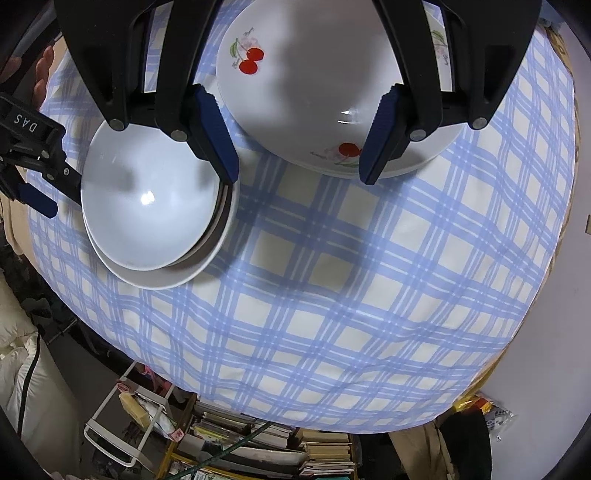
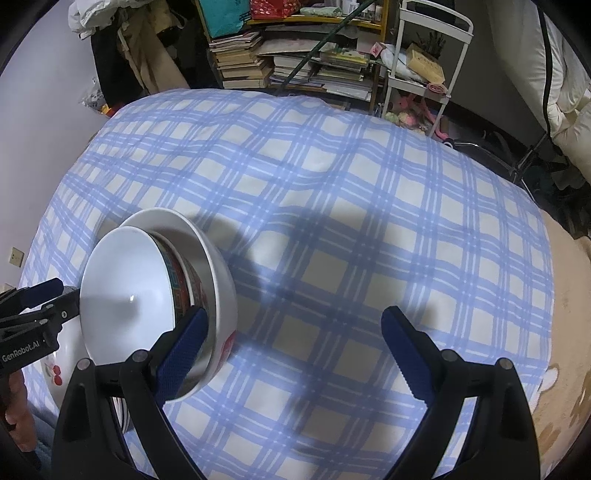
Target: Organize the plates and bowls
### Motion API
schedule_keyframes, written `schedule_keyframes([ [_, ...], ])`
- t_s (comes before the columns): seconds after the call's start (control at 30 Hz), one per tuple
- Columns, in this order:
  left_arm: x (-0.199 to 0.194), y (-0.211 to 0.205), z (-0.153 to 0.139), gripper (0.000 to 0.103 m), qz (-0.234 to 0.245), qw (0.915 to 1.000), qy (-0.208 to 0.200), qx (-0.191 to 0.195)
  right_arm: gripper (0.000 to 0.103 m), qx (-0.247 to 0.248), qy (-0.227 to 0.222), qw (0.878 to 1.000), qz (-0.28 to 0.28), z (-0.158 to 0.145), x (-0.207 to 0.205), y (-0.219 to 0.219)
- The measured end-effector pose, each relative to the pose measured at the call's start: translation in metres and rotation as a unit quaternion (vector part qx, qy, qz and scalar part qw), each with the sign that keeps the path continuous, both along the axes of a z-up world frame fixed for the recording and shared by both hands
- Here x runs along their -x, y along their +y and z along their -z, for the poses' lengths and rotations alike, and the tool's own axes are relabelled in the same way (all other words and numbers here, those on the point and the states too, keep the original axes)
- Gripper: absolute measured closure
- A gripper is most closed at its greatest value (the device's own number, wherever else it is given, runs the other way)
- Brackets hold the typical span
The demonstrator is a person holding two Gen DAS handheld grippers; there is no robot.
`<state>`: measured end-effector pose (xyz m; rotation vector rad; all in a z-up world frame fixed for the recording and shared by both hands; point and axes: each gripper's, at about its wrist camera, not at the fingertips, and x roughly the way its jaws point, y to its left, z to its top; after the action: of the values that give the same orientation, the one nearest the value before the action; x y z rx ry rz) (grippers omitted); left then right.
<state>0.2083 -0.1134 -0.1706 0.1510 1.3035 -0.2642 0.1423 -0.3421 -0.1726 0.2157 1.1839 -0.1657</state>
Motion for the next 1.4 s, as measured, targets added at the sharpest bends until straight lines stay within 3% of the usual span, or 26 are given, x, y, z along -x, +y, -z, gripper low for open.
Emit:
schedule_keyframes([
  [0.93, -0.0009, -0.0048, -0.0039, 0.038, 0.002, 1.0000, 0.002, -0.003, 0.004, -0.011, 0.007, 1.000, 0.008, 0.0027, -0.0009, -0.0033],
  [1.13, 0.0006, -0.0075, -0.0051, 0.044, 0.004, 1.0000, 0.006, 0.000, 0.004, -0.006, 0.007, 1.000, 0.006, 0.0030, -0.0012, -0.0041],
  [1.4, 0.0008, -0.0098, -0.0036, 0.044, 0.001, 1.0000, 0.008, 0.002, 0.004, -0.004, 0.008, 1.000, 0.007, 0.0019, -0.0005, -0.0048],
])
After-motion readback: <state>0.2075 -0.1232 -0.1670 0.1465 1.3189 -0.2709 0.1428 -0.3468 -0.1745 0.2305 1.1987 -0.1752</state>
